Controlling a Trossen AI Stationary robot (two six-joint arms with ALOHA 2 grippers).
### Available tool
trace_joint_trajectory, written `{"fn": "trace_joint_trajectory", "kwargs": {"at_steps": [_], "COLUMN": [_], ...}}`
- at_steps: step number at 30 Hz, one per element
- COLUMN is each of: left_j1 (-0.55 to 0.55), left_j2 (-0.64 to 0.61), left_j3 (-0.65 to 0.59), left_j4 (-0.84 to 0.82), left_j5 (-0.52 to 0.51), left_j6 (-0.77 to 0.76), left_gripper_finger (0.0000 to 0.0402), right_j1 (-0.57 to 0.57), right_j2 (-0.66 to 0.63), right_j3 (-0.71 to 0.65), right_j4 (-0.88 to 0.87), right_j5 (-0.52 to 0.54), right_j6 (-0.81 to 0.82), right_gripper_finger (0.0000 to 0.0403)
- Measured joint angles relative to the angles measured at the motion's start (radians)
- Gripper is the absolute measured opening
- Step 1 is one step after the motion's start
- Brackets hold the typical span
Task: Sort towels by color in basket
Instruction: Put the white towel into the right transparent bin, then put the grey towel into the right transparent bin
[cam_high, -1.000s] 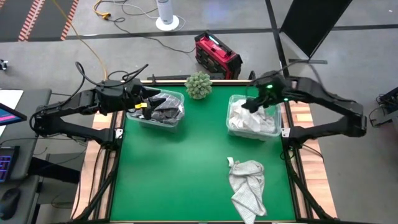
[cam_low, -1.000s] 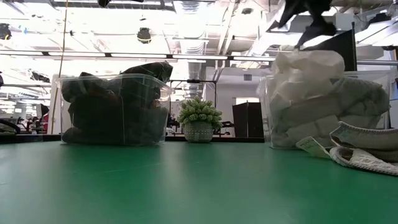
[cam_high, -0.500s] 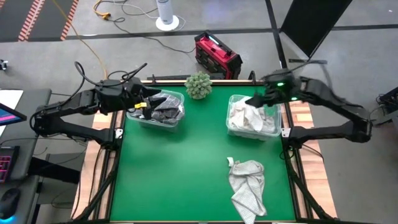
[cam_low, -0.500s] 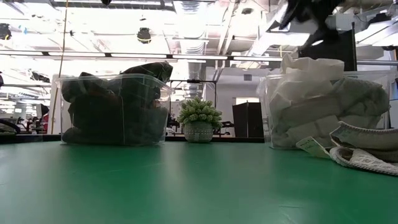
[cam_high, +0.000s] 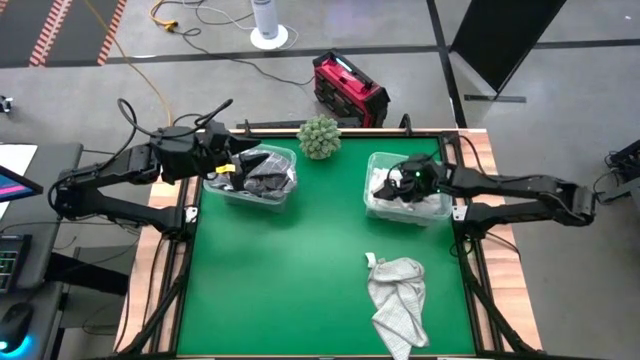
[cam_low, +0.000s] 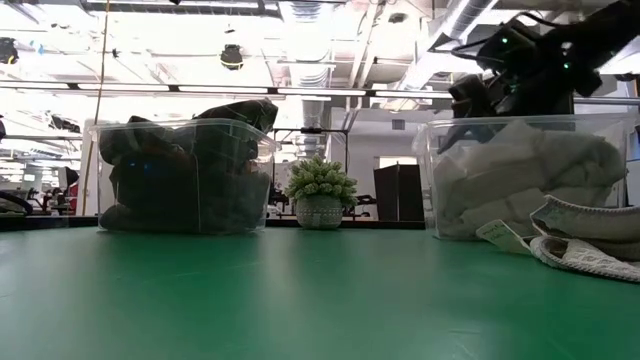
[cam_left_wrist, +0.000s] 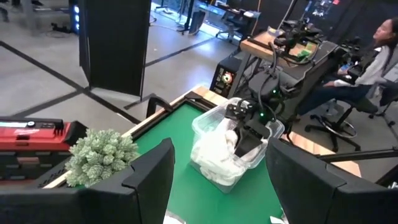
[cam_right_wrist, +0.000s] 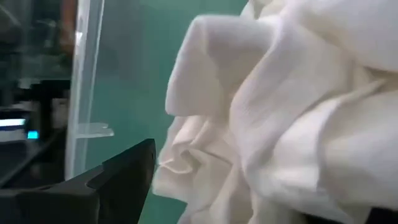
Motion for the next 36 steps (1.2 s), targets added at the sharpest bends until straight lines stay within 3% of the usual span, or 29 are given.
{"fn": "trace_joint_trajectory", "kwargs": {"at_steps": [4,8,11,15,20,24,28,33,36], "left_j1": [0.0,0.0,0.0,0.0,0.0,0.0,0.0,0.003,0.014], "left_j2": [0.0,0.0,0.0,0.0,0.0,0.0,0.0,0.0,0.0], "left_j3": [0.0,0.0,0.0,0.0,0.0,0.0,0.0,0.0,0.0], "left_j4": [0.004,0.005,0.001,-0.001,-0.046,-0.098,-0.122,-0.123,-0.122], "left_j5": [0.0,0.0,0.0,0.0,-0.001,0.0,0.0,-0.001,-0.001], "left_j6": [0.003,0.003,0.003,0.017,0.013,-0.01,-0.017,-0.013,-0.003], "left_gripper_finger": [0.024,0.024,0.024,0.024,0.024,0.024,0.024,0.024,0.024], "right_j1": [-0.014,-0.028,-0.041,-0.042,0.02,0.181,0.419,0.755,0.889], "right_j2": [-0.007,-0.028,-0.024,-0.014,-0.015,-0.016,0.001,0.081,0.172], "right_j3": [-0.003,0.103,0.215,0.359,0.509,0.556,0.54,0.529,0.529], "right_j4": [0.036,-0.048,-0.228,-0.51,-0.753,-0.796,-0.762,-0.741,-0.743], "right_j5": [-0.049,-0.06,-0.055,0.027,0.054,0.064,0.124,0.35,0.447], "right_j6": [0.006,-0.046,-0.144,-0.283,-0.321,-0.325,-0.344,-0.251,-0.207], "right_gripper_finger": [0.0376,0.0376,0.0376,0.0376,0.0376,0.0376,0.0376,0.0376,0.0376]}}
